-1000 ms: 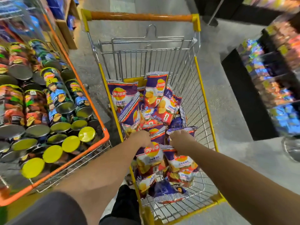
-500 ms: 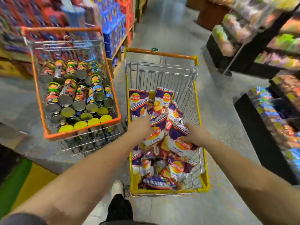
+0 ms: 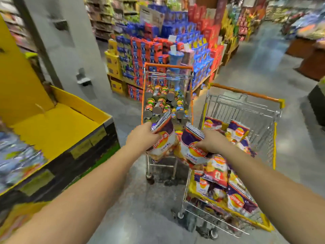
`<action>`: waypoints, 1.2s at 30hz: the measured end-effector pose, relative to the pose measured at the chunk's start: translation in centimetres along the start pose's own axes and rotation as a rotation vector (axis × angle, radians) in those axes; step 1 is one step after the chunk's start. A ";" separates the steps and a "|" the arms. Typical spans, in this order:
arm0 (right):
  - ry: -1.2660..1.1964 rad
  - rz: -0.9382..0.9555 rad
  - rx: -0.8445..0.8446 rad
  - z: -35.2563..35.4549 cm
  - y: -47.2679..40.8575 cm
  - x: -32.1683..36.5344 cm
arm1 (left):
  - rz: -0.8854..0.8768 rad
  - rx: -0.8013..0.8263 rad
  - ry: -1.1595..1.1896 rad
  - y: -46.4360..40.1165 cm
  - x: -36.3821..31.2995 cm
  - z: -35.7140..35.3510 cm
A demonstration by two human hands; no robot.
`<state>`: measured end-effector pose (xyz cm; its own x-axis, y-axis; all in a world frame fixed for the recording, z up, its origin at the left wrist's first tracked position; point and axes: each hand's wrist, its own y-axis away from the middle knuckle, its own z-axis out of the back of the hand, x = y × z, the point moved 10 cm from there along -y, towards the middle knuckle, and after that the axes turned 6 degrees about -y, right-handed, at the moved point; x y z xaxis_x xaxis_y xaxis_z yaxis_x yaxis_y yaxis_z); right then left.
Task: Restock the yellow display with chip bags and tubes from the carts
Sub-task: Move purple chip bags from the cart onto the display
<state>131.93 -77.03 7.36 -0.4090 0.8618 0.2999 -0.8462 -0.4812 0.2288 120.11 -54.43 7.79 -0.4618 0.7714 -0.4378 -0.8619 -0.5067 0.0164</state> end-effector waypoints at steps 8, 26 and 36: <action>0.219 0.442 0.162 -9.3 3.6 27.1 | 0.288 -0.145 -0.043 12.3 23.3 12.6; 0.353 1.034 0.281 -23.4 24.8 77.2 | 0.680 -0.374 -0.157 42.0 60.9 39.0; 0.290 1.246 0.097 -19.1 20.6 94.4 | 0.700 -0.536 -0.217 38.4 69.5 52.6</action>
<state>69.33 -2.51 22.74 -0.9722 -0.1793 0.1505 0.1830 -0.9831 0.0106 43.91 -0.03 25.26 -0.9195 0.2478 -0.3051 -0.1817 -0.9563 -0.2292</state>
